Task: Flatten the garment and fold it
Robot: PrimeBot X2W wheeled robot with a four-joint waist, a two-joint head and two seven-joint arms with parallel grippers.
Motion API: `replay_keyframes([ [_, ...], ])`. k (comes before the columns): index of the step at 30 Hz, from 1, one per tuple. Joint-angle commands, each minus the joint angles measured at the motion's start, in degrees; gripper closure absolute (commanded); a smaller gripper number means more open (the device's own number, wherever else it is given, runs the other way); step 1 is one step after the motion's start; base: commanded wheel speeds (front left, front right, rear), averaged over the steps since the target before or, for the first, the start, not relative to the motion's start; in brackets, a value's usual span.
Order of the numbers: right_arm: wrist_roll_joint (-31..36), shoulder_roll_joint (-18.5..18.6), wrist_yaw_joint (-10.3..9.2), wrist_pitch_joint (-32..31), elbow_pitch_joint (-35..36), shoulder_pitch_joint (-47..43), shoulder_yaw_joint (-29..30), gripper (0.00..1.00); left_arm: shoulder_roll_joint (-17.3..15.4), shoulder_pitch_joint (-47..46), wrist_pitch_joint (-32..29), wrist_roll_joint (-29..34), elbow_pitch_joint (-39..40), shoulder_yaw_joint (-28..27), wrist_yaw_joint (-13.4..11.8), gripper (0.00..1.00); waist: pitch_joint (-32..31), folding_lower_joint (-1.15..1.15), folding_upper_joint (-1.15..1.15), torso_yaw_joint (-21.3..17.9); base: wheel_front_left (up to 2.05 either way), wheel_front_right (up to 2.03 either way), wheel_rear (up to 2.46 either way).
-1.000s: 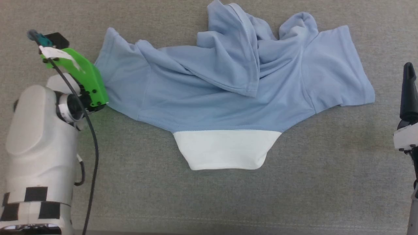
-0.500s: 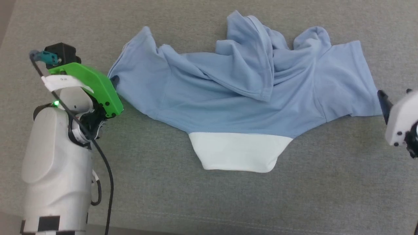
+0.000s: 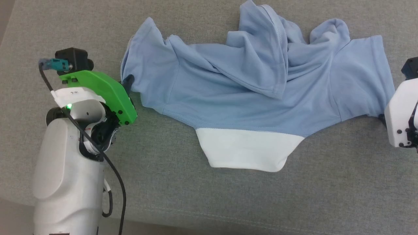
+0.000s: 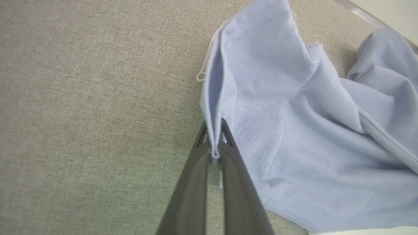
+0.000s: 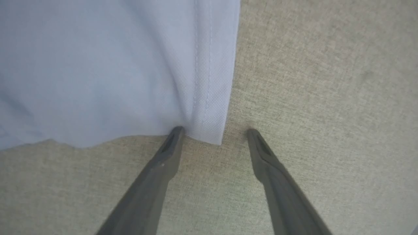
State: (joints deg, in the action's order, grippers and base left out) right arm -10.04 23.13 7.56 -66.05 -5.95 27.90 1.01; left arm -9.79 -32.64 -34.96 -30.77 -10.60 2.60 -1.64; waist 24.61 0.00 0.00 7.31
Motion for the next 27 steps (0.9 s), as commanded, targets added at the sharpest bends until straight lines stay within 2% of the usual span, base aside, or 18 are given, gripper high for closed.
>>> replay_keyframes([
  [1,-0.8,-0.9,-0.08,-0.3,-1.8,-1.0,-0.9,0.00,0.0,1.0,0.1,-0.1,0.2,0.0,-0.3,1.00,0.1,0.00,0.00,-0.2,0.00,0.00,0.00],
  [2,-1.1,-1.0,-0.08,-0.2,-2.0,-1.1,-1.1,0.64,0.1,1.1,0.2,-0.3,0.3,-0.2,-0.2,1.00,0.0,0.00,0.00,-0.3,0.00,0.00,0.00],
  [3,-1.5,-1.0,-0.08,0.4,-2.1,-1.0,-1.2,1.00,0.1,1.3,0.4,-0.4,0.3,-0.2,-0.3,1.00,-0.2,0.00,0.00,-0.5,0.00,0.00,0.00],
  [8,-3.4,-1.5,-0.08,5.4,-1.5,-0.1,0.5,1.00,0.1,2.0,1.4,-1.2,0.3,-1.0,-0.3,1.00,-2.1,0.00,0.00,-1.2,0.00,0.00,0.00],
  [14,-9.3,-5.0,-0.08,12.1,1.2,2.8,5.6,1.00,0.5,0.5,2.3,-4.1,1.0,-3.1,0.2,1.00,-7.6,0.00,0.00,-2.5,0.00,0.00,0.00],
  [21,-20.2,-8.6,-0.08,15.8,5.5,11.7,12.1,1.00,0.2,-7.0,2.4,-7.2,3.0,-5.8,-0.1,1.00,-13.8,0.00,0.00,-4.6,0.00,0.00,0.00],
  [27,-22.8,-9.0,-0.08,19.1,5.4,21.2,15.5,1.00,-0.4,-15.4,4.7,-8.3,3.7,-8.2,-0.8,1.00,-16.8,0.00,0.00,-6.3,0.00,0.00,0.00],
])
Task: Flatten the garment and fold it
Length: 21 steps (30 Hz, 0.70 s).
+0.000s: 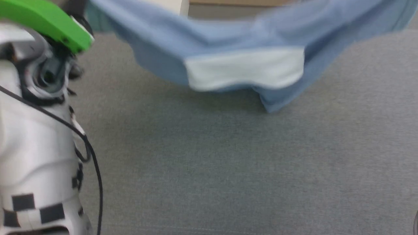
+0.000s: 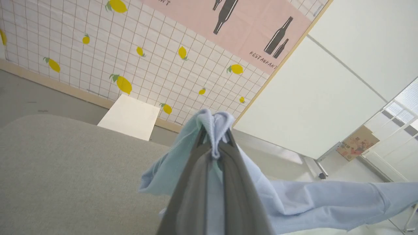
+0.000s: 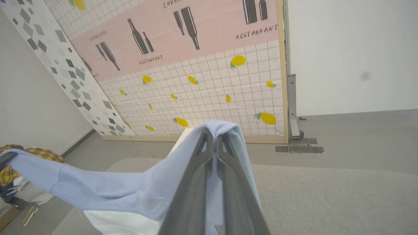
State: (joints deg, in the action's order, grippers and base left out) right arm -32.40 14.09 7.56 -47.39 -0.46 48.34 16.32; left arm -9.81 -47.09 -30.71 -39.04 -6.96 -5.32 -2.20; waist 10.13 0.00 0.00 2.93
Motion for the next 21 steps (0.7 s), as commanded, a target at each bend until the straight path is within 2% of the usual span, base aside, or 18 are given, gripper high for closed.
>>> replay_keyframes([
  [1,-0.5,0.1,-0.08,1.3,-0.4,2.0,0.4,1.00,-0.7,-2.2,1.1,0.2,-0.1,-0.6,-0.4,1.00,-2.8,0.00,0.00,-2.2,0.00,0.00,0.00],
  [10,1.5,1.0,-0.08,9.6,-5.9,11.2,0.5,1.00,-2.1,-11.5,6.6,2.3,-3.3,-1.4,-0.8,1.00,-5.2,0.00,0.00,-3.4,0.00,0.00,0.00],
  [21,5.3,0.7,-0.08,10.0,-13.3,17.5,-1.9,1.00,-3.2,-16.5,7.1,4.1,-9.7,-0.1,-1.8,1.00,-1.7,0.00,0.00,-4.1,0.00,0.00,0.00],
])
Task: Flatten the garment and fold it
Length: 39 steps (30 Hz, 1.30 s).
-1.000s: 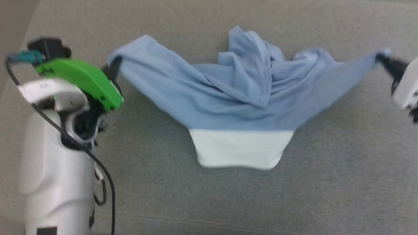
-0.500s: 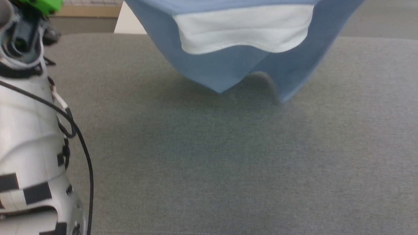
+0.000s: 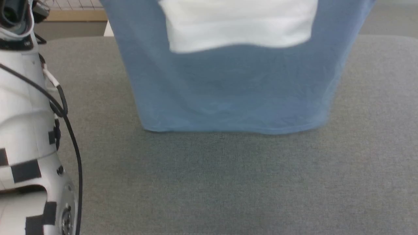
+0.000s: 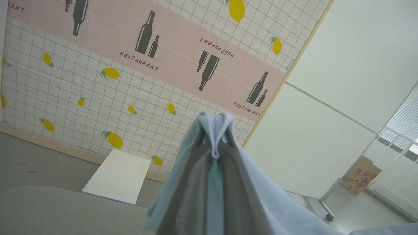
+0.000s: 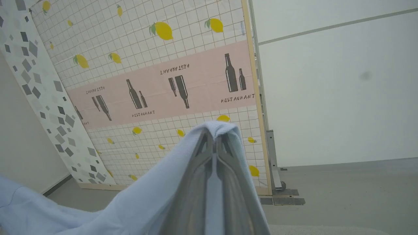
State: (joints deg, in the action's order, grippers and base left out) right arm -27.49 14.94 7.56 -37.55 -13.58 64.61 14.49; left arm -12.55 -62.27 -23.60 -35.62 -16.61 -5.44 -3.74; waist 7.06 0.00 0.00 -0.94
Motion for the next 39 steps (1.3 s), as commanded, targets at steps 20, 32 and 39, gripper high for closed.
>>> replay_keyframes([
  [20,15.1,-9.5,-0.08,14.7,-15.2,35.2,7.5,1.00,-4.1,-26.7,11.7,11.8,-5.7,4.6,-5.8,1.00,25.1,0.00,0.00,-1.8,0.00,0.00,0.00],
  [32,7.6,-4.4,-0.08,14.9,-13.9,23.6,1.2,1.00,-1.4,-20.3,18.3,7.1,-12.0,3.7,-0.5,1.00,24.1,0.00,0.00,1.5,0.00,0.00,0.00],
  [39,-1.7,-1.3,-0.08,15.1,-6.5,2.3,-3.8,1.00,0.8,-6.0,23.0,3.6,-15.0,3.4,5.4,1.00,16.0,0.00,0.00,2.9,0.00,0.00,0.00],
])
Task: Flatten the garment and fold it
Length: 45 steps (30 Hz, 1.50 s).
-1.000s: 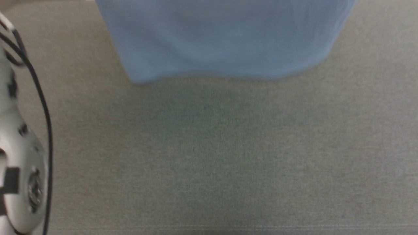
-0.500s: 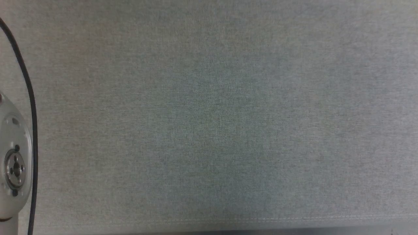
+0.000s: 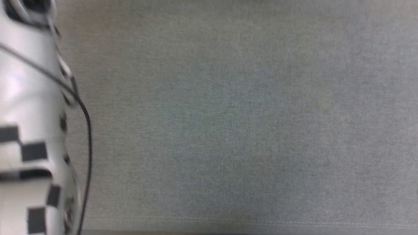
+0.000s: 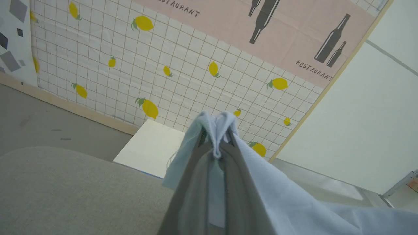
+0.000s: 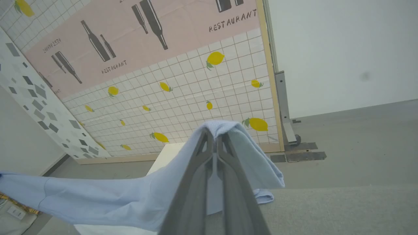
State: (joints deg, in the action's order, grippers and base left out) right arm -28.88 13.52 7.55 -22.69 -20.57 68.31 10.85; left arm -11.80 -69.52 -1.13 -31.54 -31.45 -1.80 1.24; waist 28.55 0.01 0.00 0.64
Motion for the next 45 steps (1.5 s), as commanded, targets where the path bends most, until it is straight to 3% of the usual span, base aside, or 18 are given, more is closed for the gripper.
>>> replay_keyframes([
  [1,-2.0,0.2,-0.06,0.5,2.1,-5.5,-0.5,1.00,0.1,4.5,1.1,-0.7,-0.3,-0.2,1.1,1.00,-6.9,-0.01,0.00,1.5,0.00,0.00,0.00],
  [5,-4.3,1.2,-0.06,1.1,9.1,-22.5,-1.8,1.00,1.7,17.7,3.2,-2.6,-0.4,-0.9,2.6,1.00,-12.3,-0.01,0.00,2.1,0.00,0.00,0.00],
  [10,-6.8,-0.9,-0.06,1.9,14.2,-42.6,2.1,1.00,4.5,35.4,3.9,-4.8,2.2,-1.6,2.6,1.00,-17.6,-0.01,0.00,2.5,0.00,0.00,0.00],
  [16,-5.6,-4.9,-0.06,1.5,18.7,-60.4,7.6,1.00,5.4,52.8,1.1,-5.3,7.3,-1.6,0.3,1.00,-21.1,-0.01,0.00,2.4,0.00,0.00,0.00],
  [22,-3.9,-8.0,-0.06,-1.0,23.5,-70.4,11.9,1.00,4.9,65.9,-4.5,-5.6,14.5,-1.8,-3.4,1.00,-22.2,-0.01,0.00,1.5,0.00,0.00,0.00],
  [26,-1.0,-8.6,-0.06,-4.7,26.8,-73.6,12.8,1.00,3.4,70.5,-8.9,-4.3,19.6,-1.3,-6.3,1.00,-22.4,-0.01,0.00,1.2,0.00,0.00,0.00],
  [30,5.5,-6.4,-0.06,-11.1,29.6,-74.9,10.5,1.00,-1.6,72.2,-14.1,3.4,22.9,3.2,-9.1,1.00,-22.0,-0.01,0.00,1.0,0.00,0.00,0.00],
  [37,13.6,1.1,-0.06,-29.3,26.6,-67.9,-2.6,1.00,-3.9,68.9,-18.1,7.9,24.1,7.8,-9.1,1.00,-19.7,-0.01,0.00,-0.3,0.00,0.00,0.00],
  [45,14.6,3.1,-0.06,-39.0,15.1,-60.9,-9.6,1.00,-2.8,66.3,-16.6,7.7,23.8,8.5,-9.0,1.00,-17.5,-0.01,0.00,0.2,0.00,0.00,0.00],
])
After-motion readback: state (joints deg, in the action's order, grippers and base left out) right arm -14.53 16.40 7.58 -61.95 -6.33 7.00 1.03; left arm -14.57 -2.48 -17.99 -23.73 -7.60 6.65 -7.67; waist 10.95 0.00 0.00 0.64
